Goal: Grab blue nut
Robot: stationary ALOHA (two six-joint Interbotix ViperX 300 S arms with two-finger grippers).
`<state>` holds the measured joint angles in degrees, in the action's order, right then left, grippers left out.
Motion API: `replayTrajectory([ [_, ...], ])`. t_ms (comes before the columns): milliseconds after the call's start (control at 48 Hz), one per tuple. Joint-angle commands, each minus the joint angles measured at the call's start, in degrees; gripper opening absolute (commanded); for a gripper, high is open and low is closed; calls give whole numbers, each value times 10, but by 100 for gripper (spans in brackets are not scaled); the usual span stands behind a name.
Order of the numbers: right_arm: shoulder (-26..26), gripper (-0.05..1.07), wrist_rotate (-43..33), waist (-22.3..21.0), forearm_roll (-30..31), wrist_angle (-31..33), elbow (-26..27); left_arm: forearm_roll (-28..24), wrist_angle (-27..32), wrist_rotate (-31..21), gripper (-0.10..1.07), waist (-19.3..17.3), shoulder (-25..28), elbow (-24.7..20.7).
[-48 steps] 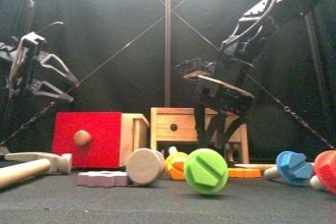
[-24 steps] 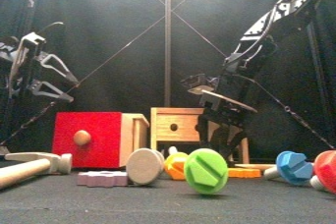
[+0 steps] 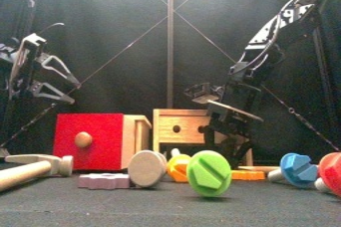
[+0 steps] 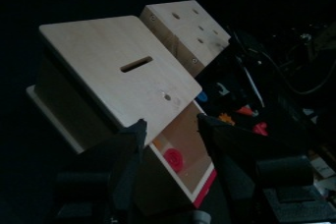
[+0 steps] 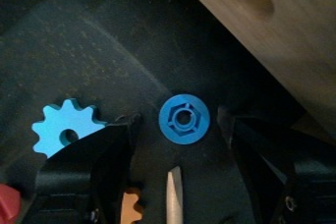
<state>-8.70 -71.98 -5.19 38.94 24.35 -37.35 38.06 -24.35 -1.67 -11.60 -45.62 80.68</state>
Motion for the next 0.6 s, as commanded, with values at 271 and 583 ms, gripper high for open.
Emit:
replayTrajectory([
  [271, 6, 94, 2, -2, 1, -3, 7, -1, -3, 0, 84, -2, 1, -7],
  [583, 5, 76, 2, -2, 3, -2, 6, -1, -2, 0, 84, -2, 1, -7],
])
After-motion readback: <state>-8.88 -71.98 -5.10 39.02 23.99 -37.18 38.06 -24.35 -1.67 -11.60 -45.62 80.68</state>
